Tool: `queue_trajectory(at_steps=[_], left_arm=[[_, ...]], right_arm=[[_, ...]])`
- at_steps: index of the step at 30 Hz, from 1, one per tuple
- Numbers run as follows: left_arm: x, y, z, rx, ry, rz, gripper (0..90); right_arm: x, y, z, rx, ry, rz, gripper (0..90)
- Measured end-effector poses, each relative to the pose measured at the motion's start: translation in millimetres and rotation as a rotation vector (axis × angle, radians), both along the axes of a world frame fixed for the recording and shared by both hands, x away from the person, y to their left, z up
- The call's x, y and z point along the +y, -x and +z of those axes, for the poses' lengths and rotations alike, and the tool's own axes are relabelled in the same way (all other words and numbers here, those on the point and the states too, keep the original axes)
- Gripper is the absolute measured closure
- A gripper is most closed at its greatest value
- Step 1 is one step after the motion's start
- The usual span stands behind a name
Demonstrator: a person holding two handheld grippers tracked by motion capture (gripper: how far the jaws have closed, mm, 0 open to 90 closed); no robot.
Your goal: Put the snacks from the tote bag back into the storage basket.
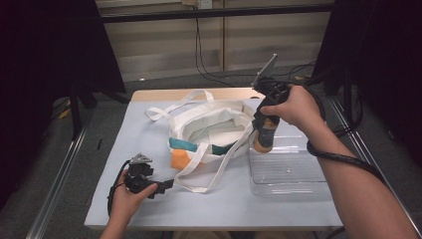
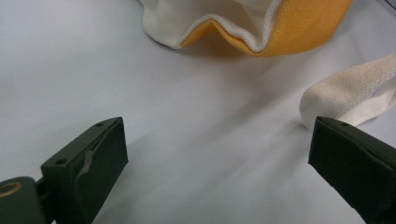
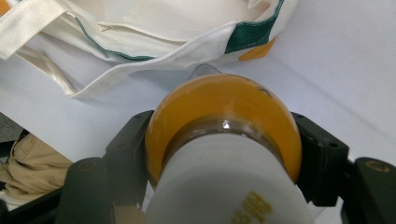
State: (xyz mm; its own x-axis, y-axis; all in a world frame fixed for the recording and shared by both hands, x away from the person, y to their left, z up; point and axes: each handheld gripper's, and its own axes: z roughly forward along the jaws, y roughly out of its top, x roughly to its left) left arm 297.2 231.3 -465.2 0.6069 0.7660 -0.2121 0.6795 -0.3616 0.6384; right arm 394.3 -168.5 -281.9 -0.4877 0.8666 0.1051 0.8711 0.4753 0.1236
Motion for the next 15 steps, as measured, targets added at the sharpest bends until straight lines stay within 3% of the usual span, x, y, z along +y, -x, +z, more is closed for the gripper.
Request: queue_trajectory(at_steps=[15], left_arm=[[-1.2,0.3,-0.7,0.009,0.008,0.008,4.3]], right_arm=[[-0.5,0.9,-8.8,0.015,-0.006,-0.004,30.9]])
